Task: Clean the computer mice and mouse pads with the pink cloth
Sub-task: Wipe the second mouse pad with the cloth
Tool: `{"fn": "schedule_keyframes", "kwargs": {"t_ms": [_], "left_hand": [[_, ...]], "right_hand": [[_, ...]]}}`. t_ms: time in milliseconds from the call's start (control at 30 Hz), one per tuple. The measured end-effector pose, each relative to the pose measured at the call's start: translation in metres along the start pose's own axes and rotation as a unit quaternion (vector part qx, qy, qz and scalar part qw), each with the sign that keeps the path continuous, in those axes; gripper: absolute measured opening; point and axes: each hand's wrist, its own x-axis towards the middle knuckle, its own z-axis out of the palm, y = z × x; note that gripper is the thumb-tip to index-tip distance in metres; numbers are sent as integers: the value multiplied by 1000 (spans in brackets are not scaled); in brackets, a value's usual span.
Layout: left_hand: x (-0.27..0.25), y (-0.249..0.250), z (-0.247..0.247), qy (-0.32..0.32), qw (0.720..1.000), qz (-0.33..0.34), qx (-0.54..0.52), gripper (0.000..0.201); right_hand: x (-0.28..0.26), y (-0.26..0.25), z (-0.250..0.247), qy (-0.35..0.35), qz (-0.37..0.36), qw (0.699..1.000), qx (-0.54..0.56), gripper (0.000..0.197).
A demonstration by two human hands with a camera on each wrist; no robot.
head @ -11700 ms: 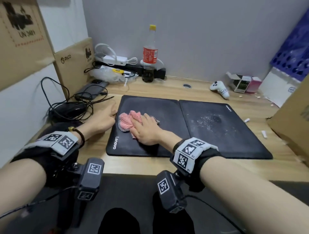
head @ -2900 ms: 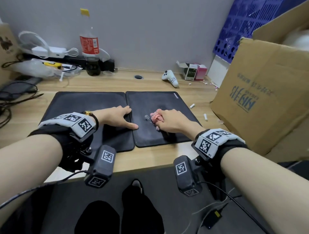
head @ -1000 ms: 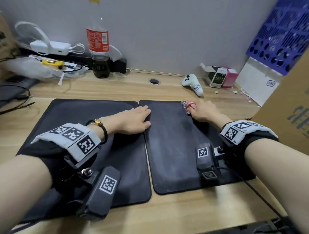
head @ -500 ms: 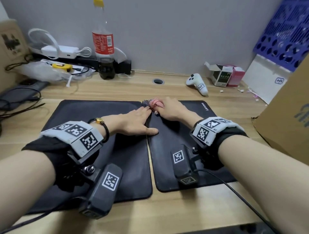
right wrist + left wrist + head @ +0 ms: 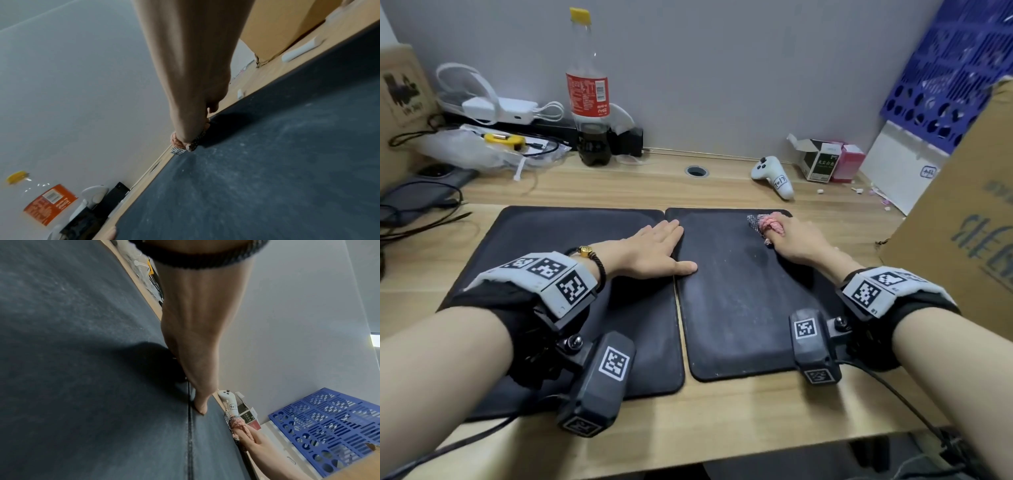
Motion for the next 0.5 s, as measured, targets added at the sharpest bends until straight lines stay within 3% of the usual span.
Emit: {"fn": "schedule_keyframes", "kwargs": {"t_ms": [333, 500], "left_hand": [[-46, 22, 13, -2, 1000, -4, 12, 71], [-67, 22, 11, -19, 1000, 9, -16, 57]], "right_hand": [[-90, 6, 8, 7, -29, 999, 45, 32], [-127, -34, 5, -15, -92, 995, 28, 33]]}}
